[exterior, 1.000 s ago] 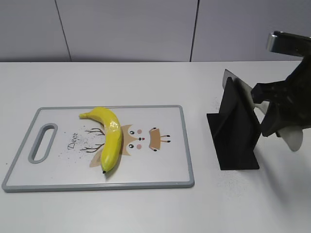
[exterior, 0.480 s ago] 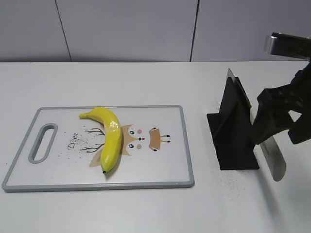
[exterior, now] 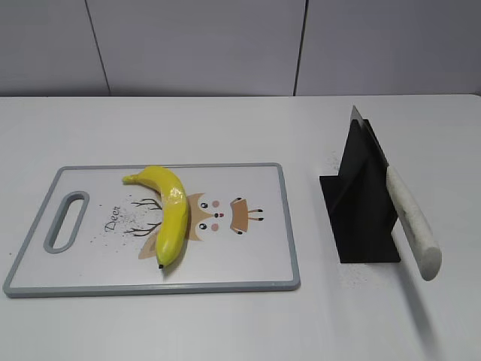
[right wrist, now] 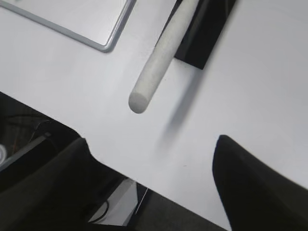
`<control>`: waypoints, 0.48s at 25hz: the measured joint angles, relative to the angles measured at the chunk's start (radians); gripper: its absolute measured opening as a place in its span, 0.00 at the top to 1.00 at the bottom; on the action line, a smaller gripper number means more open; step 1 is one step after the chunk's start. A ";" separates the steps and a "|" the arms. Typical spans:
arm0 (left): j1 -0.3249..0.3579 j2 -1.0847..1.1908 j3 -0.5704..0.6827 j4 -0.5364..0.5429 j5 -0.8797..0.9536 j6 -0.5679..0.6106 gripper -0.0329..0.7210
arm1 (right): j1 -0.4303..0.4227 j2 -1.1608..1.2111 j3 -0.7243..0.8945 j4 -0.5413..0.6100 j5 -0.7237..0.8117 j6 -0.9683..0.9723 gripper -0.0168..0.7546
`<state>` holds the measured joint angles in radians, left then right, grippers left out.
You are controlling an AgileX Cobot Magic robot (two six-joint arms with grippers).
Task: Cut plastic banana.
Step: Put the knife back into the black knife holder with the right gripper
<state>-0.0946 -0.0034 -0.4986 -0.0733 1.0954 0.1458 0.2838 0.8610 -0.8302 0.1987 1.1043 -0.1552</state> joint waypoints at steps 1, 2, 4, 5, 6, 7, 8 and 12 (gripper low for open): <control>0.000 0.000 0.000 0.000 0.000 0.000 0.19 | 0.000 -0.042 0.028 -0.013 -0.019 -0.005 0.21; 0.000 0.000 0.000 0.000 0.000 0.000 0.19 | 0.000 -0.092 0.063 -0.029 -0.035 -0.009 0.21; 0.000 0.000 0.000 0.000 0.000 0.000 0.19 | 0.000 -0.182 0.132 -0.059 -0.064 -0.014 0.21; 0.000 0.000 0.000 0.000 0.000 0.000 0.19 | 0.000 -0.227 0.161 -0.068 -0.075 -0.015 0.21; 0.000 0.000 0.000 0.000 0.000 0.000 0.19 | 0.000 -0.271 0.193 -0.078 -0.085 -0.015 0.21; 0.000 0.000 0.000 0.000 0.000 0.000 0.19 | 0.000 -0.315 0.223 -0.086 -0.092 -0.015 0.21; 0.000 0.000 0.000 0.000 0.000 0.000 0.20 | 0.000 -0.350 0.247 -0.092 -0.097 -0.015 0.21; 0.000 0.000 0.000 -0.001 0.000 0.000 0.20 | 0.000 -0.495 0.309 -0.111 -0.079 -0.016 0.21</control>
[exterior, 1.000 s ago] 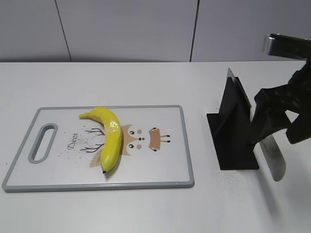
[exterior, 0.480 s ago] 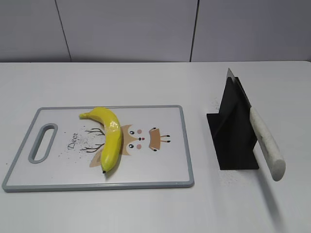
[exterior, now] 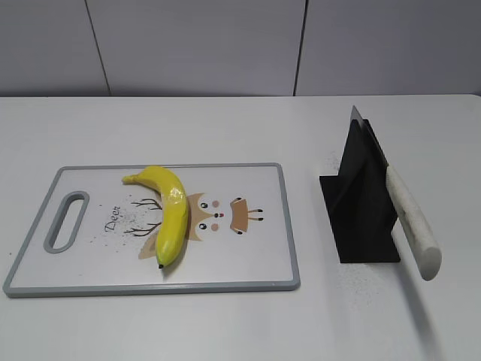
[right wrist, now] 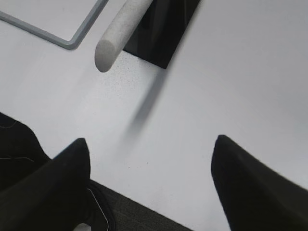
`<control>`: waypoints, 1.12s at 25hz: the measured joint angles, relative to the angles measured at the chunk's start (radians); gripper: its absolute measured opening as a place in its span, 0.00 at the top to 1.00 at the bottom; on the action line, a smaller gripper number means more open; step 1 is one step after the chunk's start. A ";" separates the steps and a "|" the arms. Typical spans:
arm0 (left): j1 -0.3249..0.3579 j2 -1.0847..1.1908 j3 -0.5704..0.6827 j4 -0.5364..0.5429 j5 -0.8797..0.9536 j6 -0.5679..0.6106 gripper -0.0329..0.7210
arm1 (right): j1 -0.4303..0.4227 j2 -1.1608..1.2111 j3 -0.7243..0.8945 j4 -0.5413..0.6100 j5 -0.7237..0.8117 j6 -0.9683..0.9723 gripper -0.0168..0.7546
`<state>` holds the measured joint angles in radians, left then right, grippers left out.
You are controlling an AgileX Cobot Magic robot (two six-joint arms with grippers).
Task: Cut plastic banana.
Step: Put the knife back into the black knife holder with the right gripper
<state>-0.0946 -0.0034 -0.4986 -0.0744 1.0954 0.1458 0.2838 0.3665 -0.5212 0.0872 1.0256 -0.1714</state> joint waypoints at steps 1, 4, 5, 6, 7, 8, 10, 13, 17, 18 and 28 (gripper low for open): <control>0.000 0.000 0.000 0.000 0.000 0.000 0.20 | 0.000 -0.034 0.009 0.000 0.008 0.000 0.21; 0.000 0.000 0.000 -0.001 0.000 0.000 0.22 | 0.000 -0.123 0.013 -0.002 0.014 0.000 0.21; 0.000 0.000 0.000 -0.001 0.001 0.000 0.22 | 0.000 -0.153 0.013 -0.002 0.015 0.000 0.21; 0.000 0.000 0.000 -0.001 0.001 0.000 0.22 | 0.000 -0.176 0.013 -0.003 0.015 -0.001 0.21; 0.000 0.000 0.000 -0.001 0.001 0.000 0.22 | 0.000 -0.205 0.013 -0.003 0.015 -0.001 0.21; 0.000 0.000 0.000 -0.001 0.002 0.000 0.22 | 0.000 -0.234 0.013 -0.003 0.015 -0.001 0.21; 0.000 0.000 0.004 -0.001 0.002 0.000 0.23 | 0.000 -0.285 0.013 -0.003 0.015 -0.001 0.21; 0.000 0.000 0.006 -0.001 0.003 0.000 0.23 | 0.000 -0.358 0.013 -0.003 0.017 -0.001 0.21; 0.000 0.000 0.006 -0.003 0.003 0.000 0.23 | -0.016 -0.372 0.013 0.009 0.020 -0.001 0.21; 0.000 0.000 0.006 -0.003 0.003 0.000 0.23 | -0.027 -0.372 0.013 0.013 0.020 -0.001 0.21; 0.000 0.000 0.006 -0.003 0.003 0.000 0.24 | -0.231 -0.372 0.013 0.017 0.020 -0.001 0.21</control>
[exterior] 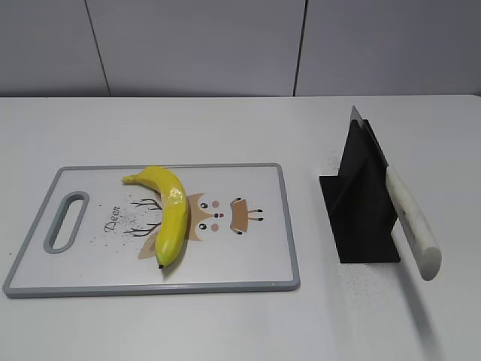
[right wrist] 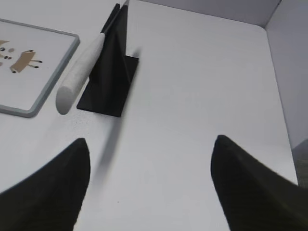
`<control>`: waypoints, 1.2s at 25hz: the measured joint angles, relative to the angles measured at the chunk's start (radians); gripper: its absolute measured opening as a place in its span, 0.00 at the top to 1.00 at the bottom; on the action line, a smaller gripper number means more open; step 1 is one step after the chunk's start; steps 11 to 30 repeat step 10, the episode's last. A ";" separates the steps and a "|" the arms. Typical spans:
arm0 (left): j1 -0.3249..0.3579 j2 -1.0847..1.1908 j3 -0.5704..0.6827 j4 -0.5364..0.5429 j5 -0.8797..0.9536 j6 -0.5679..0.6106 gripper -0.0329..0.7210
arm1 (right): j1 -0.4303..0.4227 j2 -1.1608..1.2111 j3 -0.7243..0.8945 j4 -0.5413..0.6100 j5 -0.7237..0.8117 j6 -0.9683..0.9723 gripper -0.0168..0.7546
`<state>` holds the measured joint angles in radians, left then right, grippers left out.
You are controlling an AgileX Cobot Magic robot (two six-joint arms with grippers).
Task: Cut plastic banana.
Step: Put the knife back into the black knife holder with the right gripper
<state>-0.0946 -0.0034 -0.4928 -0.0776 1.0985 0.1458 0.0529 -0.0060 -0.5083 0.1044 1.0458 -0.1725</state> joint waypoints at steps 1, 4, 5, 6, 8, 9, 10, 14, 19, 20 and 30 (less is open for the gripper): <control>0.000 0.000 0.000 0.000 0.000 0.000 0.24 | -0.010 0.000 0.000 0.000 0.000 0.000 0.21; 0.000 0.000 0.000 0.000 0.000 0.000 0.25 | -0.015 0.000 0.000 0.000 0.000 0.000 0.21; 0.000 0.000 0.000 0.000 0.000 0.000 0.25 | -0.015 0.000 0.000 0.000 0.000 0.000 0.21; 0.000 0.000 0.000 0.000 0.000 0.000 0.25 | -0.015 0.000 0.000 0.000 0.000 0.000 0.21; 0.000 0.000 0.000 0.000 0.000 0.000 0.25 | -0.015 0.000 0.000 0.000 0.000 0.000 0.21; 0.000 0.000 0.000 0.000 0.000 0.000 0.25 | -0.015 0.000 0.000 0.000 0.000 0.000 0.21; 0.000 0.000 0.000 0.000 0.000 0.000 0.25 | -0.015 0.000 0.000 0.000 0.000 0.000 0.21; 0.000 0.000 0.000 0.000 0.000 0.000 0.25 | -0.015 0.000 0.000 0.000 0.000 0.000 0.21; 0.000 0.000 0.000 0.000 0.000 0.000 0.25 | -0.015 0.000 0.000 0.000 0.000 0.000 0.21; 0.000 0.000 0.000 0.000 0.000 0.000 0.25 | -0.015 0.000 0.000 0.000 0.000 0.000 0.21; 0.000 0.000 0.000 0.000 0.000 0.000 0.25 | -0.015 0.000 0.000 0.000 0.000 0.000 0.21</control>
